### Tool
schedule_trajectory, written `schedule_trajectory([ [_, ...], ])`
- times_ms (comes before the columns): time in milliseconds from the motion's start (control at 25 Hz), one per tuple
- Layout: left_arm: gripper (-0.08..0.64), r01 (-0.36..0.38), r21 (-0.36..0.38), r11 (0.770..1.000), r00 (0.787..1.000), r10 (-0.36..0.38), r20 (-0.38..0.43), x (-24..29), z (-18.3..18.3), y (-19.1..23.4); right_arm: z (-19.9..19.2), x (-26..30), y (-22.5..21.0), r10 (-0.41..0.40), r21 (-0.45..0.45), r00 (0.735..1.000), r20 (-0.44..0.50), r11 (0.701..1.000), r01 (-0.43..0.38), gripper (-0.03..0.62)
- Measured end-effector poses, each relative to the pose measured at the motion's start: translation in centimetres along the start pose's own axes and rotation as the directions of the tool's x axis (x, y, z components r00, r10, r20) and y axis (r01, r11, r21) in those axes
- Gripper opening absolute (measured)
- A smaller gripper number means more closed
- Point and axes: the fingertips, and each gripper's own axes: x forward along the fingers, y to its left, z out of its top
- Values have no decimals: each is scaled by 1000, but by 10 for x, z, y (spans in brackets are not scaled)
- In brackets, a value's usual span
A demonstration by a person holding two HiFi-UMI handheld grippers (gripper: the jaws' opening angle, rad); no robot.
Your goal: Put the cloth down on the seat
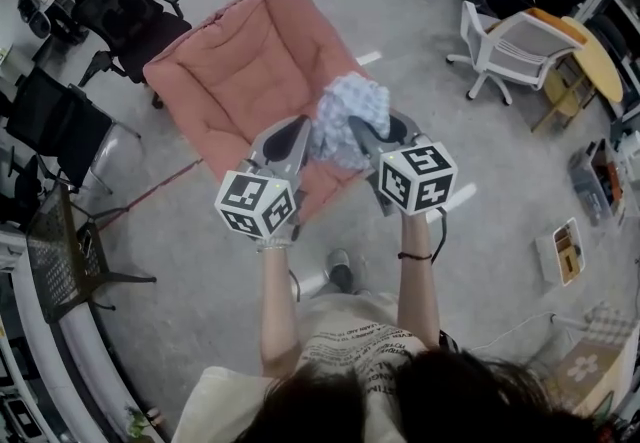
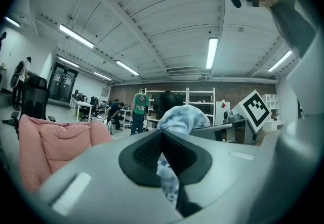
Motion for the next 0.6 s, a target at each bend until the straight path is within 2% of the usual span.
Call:
schedule_trajectory([
  [600,-2,67,3,998,998,-67,0,27,6,37,9,37,-12,-51,22,999,17,998,50,120],
])
